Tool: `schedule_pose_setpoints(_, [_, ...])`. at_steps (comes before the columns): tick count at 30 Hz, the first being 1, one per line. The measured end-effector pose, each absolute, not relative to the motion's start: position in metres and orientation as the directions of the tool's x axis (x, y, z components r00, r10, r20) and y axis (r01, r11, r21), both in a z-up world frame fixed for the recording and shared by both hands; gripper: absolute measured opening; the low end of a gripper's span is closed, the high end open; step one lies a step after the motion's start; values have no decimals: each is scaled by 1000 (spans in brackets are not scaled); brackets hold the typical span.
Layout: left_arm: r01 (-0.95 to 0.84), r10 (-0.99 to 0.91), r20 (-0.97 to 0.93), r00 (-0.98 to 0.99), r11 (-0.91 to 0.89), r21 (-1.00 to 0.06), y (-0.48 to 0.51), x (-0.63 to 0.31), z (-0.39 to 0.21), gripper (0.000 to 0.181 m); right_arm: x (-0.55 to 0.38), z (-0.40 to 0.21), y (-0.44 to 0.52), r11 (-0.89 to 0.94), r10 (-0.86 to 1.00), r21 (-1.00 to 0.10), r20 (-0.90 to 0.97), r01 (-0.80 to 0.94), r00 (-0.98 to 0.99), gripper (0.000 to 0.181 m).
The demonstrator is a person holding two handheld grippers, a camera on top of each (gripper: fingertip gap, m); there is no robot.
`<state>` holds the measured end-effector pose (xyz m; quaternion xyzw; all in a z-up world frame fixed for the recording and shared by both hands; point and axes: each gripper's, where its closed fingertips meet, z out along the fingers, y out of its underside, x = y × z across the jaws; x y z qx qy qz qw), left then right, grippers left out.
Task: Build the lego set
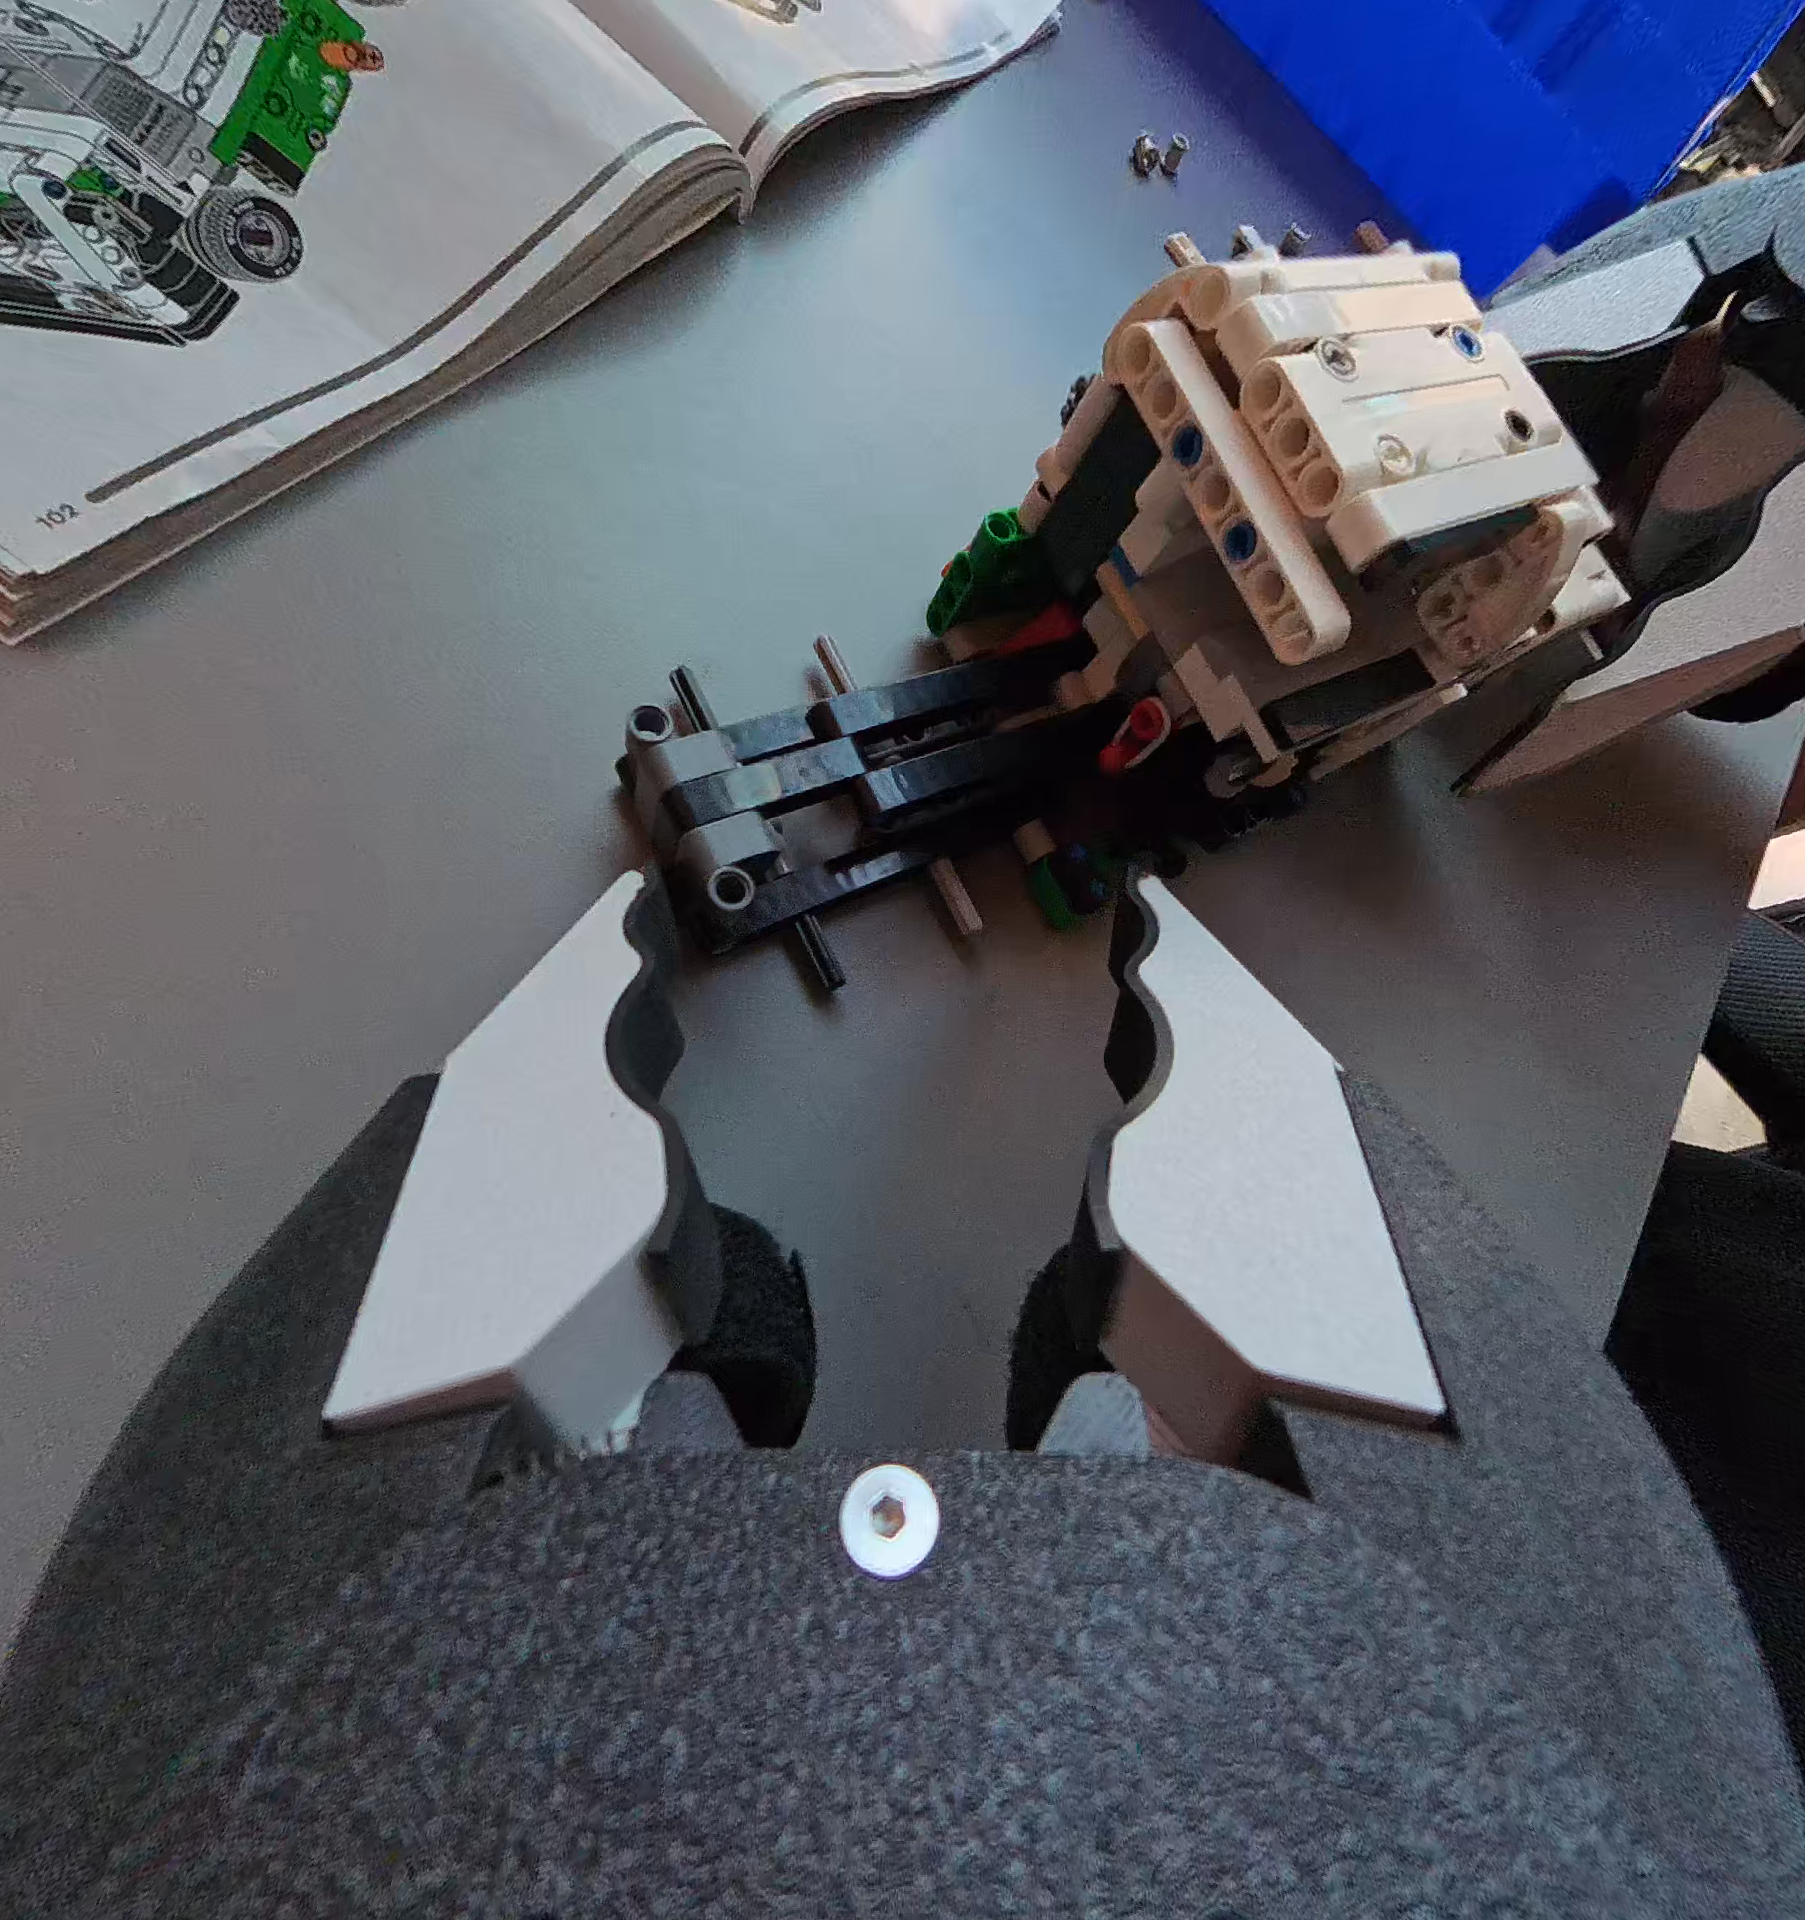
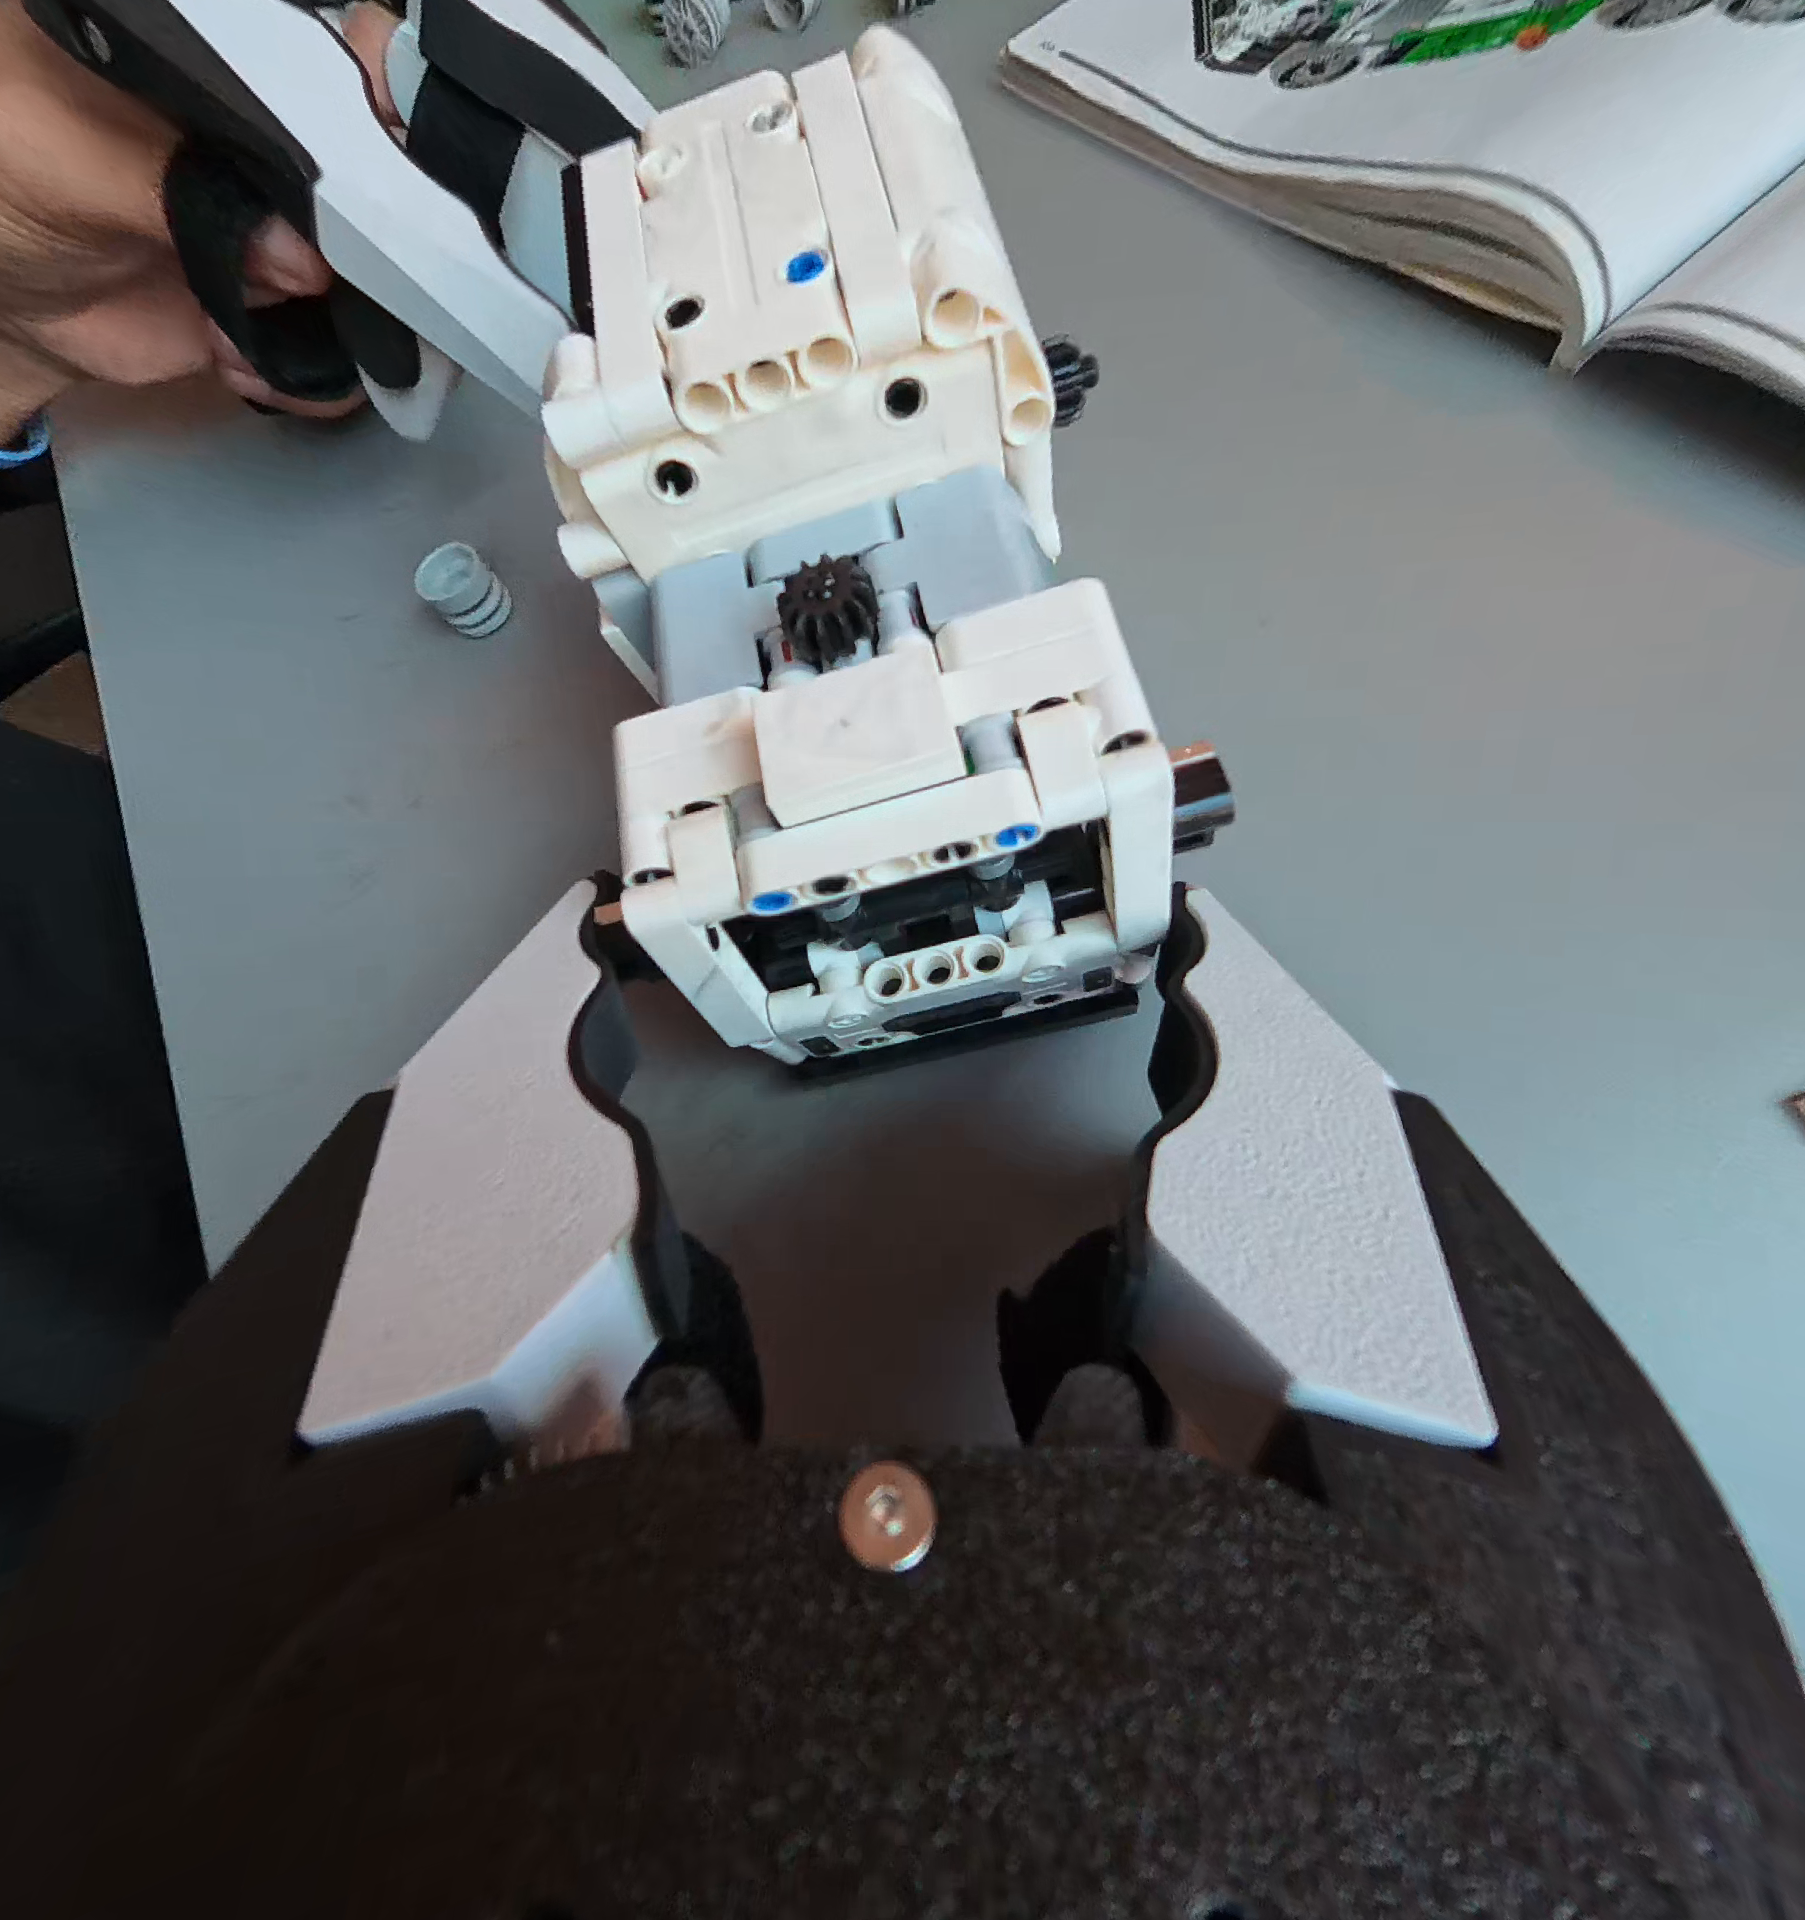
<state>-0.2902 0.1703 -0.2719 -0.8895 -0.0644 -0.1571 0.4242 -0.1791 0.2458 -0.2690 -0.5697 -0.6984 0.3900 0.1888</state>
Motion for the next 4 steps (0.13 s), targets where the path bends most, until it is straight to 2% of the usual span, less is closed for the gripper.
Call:
schedule_pose_setpoints(1, [239, -17, 323, 946, -636, -734, 172, -291, -273, 84, -182, -267, 248, 51, 944, -767, -172, 640, -282, 101])
schedule_pose_setpoints(4, [222, -13, 299, 954, -639, -737, 182, -296, -274, 87, -191, -263, 260, 73, 942, -763, -160, 642, -296, 101])
